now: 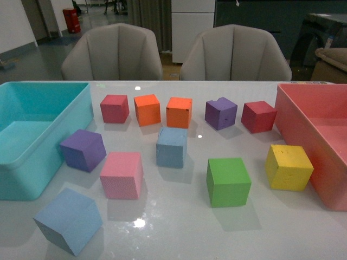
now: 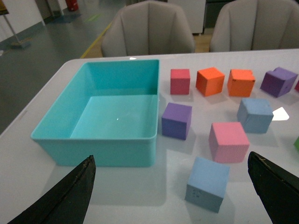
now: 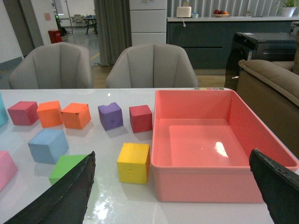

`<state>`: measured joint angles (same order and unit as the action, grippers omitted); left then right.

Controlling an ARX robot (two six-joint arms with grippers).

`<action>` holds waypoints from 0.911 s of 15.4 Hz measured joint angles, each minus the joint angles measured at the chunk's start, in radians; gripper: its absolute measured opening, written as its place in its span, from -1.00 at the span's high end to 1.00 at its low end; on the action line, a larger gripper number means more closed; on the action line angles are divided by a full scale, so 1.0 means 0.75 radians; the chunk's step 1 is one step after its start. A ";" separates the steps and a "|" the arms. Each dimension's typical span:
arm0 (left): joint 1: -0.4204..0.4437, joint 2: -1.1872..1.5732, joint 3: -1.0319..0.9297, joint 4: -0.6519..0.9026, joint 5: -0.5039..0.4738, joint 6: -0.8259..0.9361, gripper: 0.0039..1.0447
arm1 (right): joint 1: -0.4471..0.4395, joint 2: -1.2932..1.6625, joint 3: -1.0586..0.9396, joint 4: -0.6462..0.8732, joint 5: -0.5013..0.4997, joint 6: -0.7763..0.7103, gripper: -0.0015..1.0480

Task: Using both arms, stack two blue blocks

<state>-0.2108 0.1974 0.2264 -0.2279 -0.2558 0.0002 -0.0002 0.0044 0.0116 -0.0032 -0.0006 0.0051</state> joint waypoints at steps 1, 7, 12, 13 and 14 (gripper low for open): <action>0.026 0.047 0.001 0.069 0.044 0.001 -0.88 | 0.000 0.000 0.000 0.000 0.000 0.000 -0.87; 0.082 1.079 0.198 0.761 0.471 0.013 -0.88 | 0.000 0.000 0.000 0.000 0.000 0.000 -0.87; 0.069 1.645 0.276 0.906 0.630 0.128 -0.88 | 0.000 0.000 0.000 0.000 0.000 0.000 -0.87; 0.081 1.743 0.303 0.934 0.657 0.145 -0.88 | 0.000 0.000 0.000 0.000 0.001 0.000 -0.87; 0.086 1.821 0.319 0.955 0.676 0.154 -0.88 | 0.000 0.000 0.000 0.000 0.000 0.000 -0.88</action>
<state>-0.1459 1.5635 0.4656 0.4885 0.2512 0.1158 -0.0002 0.0044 0.0116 -0.0032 -0.0006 0.0051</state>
